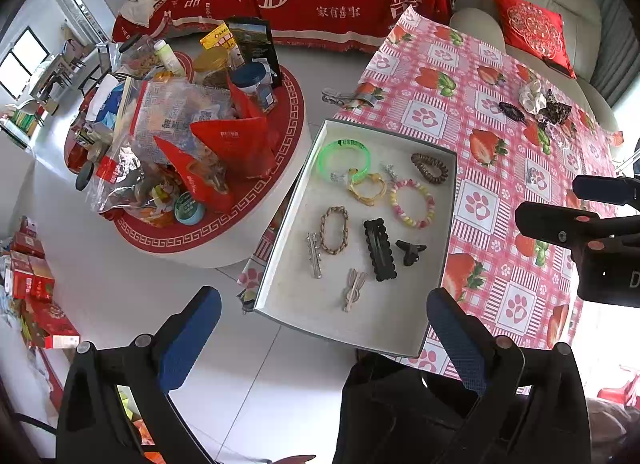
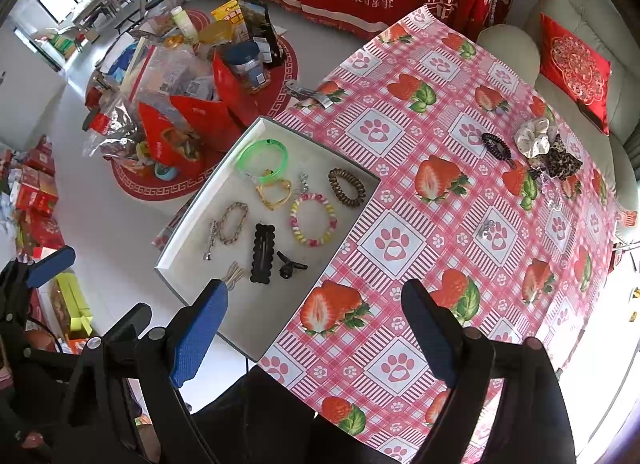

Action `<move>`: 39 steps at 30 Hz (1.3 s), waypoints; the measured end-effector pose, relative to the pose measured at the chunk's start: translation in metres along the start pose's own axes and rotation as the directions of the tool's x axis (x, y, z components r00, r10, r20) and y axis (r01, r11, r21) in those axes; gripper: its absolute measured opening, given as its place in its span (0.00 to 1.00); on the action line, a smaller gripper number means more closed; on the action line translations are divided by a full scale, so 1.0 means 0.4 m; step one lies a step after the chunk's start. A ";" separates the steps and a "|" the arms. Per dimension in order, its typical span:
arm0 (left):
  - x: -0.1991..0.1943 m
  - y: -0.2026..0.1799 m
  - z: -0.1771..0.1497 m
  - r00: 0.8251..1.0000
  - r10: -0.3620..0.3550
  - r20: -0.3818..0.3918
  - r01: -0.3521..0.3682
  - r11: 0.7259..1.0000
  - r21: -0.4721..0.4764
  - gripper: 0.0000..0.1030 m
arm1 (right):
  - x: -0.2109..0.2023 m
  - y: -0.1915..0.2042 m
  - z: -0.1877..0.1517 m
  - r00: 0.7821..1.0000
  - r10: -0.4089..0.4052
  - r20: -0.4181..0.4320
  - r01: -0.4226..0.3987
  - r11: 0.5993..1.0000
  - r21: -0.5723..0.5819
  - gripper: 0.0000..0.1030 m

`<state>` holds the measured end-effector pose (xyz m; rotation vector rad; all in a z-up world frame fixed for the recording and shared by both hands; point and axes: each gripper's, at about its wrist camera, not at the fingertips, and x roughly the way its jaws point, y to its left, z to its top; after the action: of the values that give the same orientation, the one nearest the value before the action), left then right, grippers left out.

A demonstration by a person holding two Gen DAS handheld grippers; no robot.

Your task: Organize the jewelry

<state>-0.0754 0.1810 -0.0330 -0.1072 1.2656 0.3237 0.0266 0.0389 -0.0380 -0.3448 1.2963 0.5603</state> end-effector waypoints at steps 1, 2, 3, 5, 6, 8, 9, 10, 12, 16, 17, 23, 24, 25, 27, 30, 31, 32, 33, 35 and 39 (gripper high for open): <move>-0.001 0.001 0.003 1.000 -0.001 0.001 0.001 1.000 -0.001 1.00 | 0.001 0.004 -0.003 1.000 0.000 -0.001 0.000 1.000 -0.001 0.87; 0.000 0.000 0.000 1.000 -0.002 0.001 0.002 1.000 -0.001 1.00 | 0.001 0.005 -0.005 1.000 0.000 -0.001 0.000 1.000 -0.001 0.87; -0.001 0.001 0.002 1.000 -0.002 0.001 0.002 1.000 -0.001 1.00 | 0.001 0.003 -0.003 1.000 0.000 -0.001 0.000 1.000 0.000 0.87; 0.000 0.000 0.000 1.000 -0.001 0.001 0.001 1.000 0.000 1.00 | 0.000 0.001 -0.002 1.000 0.001 0.000 -0.001 1.000 0.000 0.87; -0.001 0.000 0.002 1.000 -0.001 0.001 0.001 1.000 -0.001 1.00 | 0.001 0.005 -0.004 1.000 0.001 0.001 -0.001 1.000 0.000 0.87; 0.000 0.000 0.001 1.000 -0.002 0.000 0.002 1.000 -0.001 1.00 | 0.001 0.002 -0.002 1.000 0.000 0.000 0.000 1.000 -0.001 0.87; -0.001 0.000 0.003 1.000 -0.001 0.000 0.001 1.000 -0.001 1.00 | 0.001 0.004 -0.004 1.000 0.001 0.000 -0.001 1.000 0.000 0.87; -0.002 0.000 0.003 1.000 -0.001 0.000 0.001 1.000 -0.001 1.00 | 0.000 0.001 -0.001 1.000 0.001 0.000 -0.001 1.000 0.000 0.87; -0.001 0.000 0.002 1.000 -0.001 0.000 0.001 1.000 -0.002 1.00 | -0.001 0.002 -0.001 1.000 0.000 0.000 0.000 1.000 0.000 0.87; -0.002 -0.001 0.002 1.000 -0.001 0.000 0.001 1.000 -0.001 1.00 | -0.001 0.004 -0.002 1.000 0.001 0.000 -0.001 1.000 0.000 0.87; -0.002 -0.001 0.002 1.000 -0.002 0.000 0.002 1.000 -0.001 1.00 | -0.001 0.004 -0.002 1.000 0.002 0.000 -0.002 1.000 0.001 0.87; -0.002 -0.002 0.001 1.000 0.000 0.001 0.000 1.000 -0.004 1.00 | -0.001 0.003 -0.001 1.000 0.002 0.000 -0.002 1.000 0.000 0.87; -0.002 -0.002 0.000 1.000 -0.001 0.002 0.001 1.000 -0.003 1.00 | -0.002 0.001 0.001 1.000 0.002 0.000 -0.002 1.000 0.000 0.87; -0.003 -0.002 0.001 1.000 -0.001 0.002 0.001 1.000 -0.002 1.00 | -0.002 0.005 0.000 1.000 0.001 0.001 -0.001 1.000 -0.001 0.87; -0.003 -0.001 0.001 1.000 -0.001 0.002 0.001 1.000 -0.001 1.00 | -0.003 0.004 0.001 1.000 0.002 0.001 -0.002 1.000 -0.001 0.87; -0.003 -0.003 0.001 1.000 -0.002 0.003 0.002 1.000 0.004 1.00 | -0.002 0.008 -0.002 1.000 0.001 0.001 -0.001 1.000 -0.001 0.87; -0.004 -0.004 0.002 1.000 -0.003 0.004 0.003 1.000 0.006 1.00 | -0.002 0.008 -0.002 1.000 0.002 0.000 -0.002 1.000 -0.001 0.87; -0.004 -0.004 0.002 1.000 -0.003 0.004 0.003 1.000 0.006 1.00 | -0.003 0.007 -0.001 1.000 0.000 0.001 0.000 1.000 -0.001 0.87; -0.004 -0.005 0.000 1.000 -0.003 0.004 0.003 1.000 0.006 1.00 | -0.004 0.005 0.000 1.000 0.001 0.001 -0.001 1.000 -0.001 0.87; -0.004 -0.005 0.001 1.000 -0.002 0.004 0.002 1.000 0.004 1.00 | -0.004 0.007 -0.001 1.000 0.002 0.002 -0.002 1.000 -0.001 0.87; -0.003 -0.006 0.000 1.000 -0.002 0.003 0.002 1.000 0.003 1.00 | -0.003 0.008 -0.003 1.000 0.002 0.001 -0.002 1.000 -0.002 0.87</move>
<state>-0.0752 0.1787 -0.0320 -0.1050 1.2626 0.3202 0.0236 0.0409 -0.0371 -0.3445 1.2951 0.5631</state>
